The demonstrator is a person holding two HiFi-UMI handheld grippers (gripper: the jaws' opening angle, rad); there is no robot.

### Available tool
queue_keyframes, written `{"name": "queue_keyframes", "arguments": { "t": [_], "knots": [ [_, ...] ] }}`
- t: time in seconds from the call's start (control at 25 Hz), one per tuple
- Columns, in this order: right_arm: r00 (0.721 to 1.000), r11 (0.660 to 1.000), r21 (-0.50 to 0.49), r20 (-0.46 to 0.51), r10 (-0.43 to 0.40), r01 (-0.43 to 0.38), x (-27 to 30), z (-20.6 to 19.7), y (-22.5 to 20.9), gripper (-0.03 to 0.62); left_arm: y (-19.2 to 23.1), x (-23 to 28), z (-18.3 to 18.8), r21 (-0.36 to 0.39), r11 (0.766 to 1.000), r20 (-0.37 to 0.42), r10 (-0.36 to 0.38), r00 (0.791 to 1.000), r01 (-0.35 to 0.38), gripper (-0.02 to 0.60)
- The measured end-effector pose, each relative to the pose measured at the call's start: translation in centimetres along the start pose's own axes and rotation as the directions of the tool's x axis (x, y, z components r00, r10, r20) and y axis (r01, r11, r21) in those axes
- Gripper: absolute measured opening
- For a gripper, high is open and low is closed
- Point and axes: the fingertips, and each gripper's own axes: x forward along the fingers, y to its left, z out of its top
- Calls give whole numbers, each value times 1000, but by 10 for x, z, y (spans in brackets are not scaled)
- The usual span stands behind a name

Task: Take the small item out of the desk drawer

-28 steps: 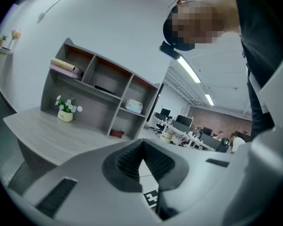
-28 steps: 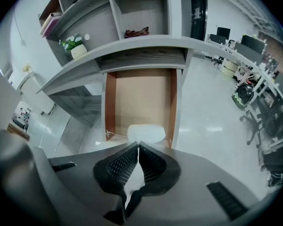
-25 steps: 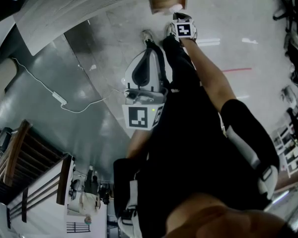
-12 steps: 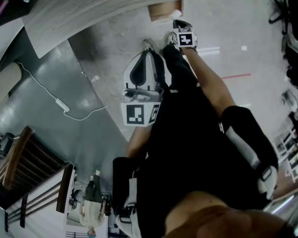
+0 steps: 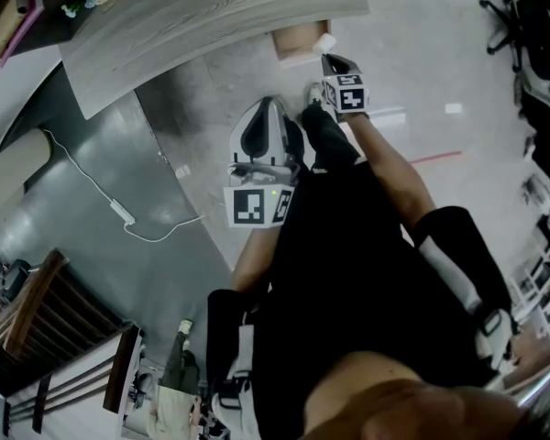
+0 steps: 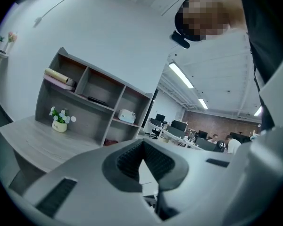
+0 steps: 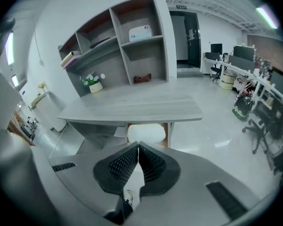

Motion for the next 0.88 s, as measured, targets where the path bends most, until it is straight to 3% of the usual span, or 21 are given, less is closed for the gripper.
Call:
{"name": "queue_keyframes", "arguments": {
  "t": [0.48,0.88],
  "knots": [
    [986,999,0,158,45,-46,-75,50,14,6,-14,-13,22,19,999,34,-40,999,39,-3],
    [939,997,-10,336,74,-75,-147,108,32,6,-17,-11,42,44,997,70,-73,995,70,-3]
  ]
}}
